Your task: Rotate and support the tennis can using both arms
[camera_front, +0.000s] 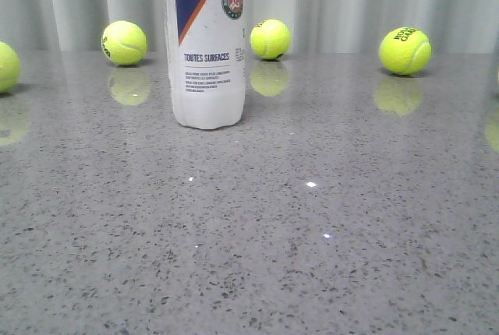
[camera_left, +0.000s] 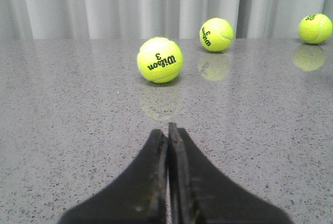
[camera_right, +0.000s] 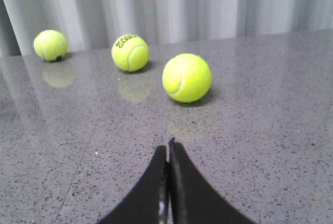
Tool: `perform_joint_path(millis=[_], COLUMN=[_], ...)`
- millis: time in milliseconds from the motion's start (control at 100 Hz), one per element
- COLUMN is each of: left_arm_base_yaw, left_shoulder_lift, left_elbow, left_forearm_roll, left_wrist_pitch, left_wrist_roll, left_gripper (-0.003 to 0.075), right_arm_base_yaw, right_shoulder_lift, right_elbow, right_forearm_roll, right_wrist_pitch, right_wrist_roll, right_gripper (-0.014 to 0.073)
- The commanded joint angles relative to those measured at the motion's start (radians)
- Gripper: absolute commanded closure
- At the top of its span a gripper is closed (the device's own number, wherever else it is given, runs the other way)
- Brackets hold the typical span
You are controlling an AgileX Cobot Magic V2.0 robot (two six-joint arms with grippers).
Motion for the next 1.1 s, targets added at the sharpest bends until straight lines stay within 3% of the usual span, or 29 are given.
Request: perform_joint_path(millis=[0, 1090], left_arm_base_yaw=[0.002, 0.002], left_shoulder_lift=[-0.038, -0.038], left_elbow=[0.047, 0.047], left_forearm_roll=[-0.008, -0.008], left_wrist_pitch=[-0.077, -0.077], left_wrist_roll=[-0.009, -0.009], left_gripper=[0.0741, 0.0741], right_arm_base_yaw=[-0.007, -0.010], right_shoulder_lift=[-0.060, -0.059], right_elbow=[0.017, 0.016], right_forearm_roll=[0.002, 0.002], right_wrist_pitch=[-0.108, -0.086], right_wrist_roll=[-0.009, -0.009], right_gripper=[0.0658, 0.0658])
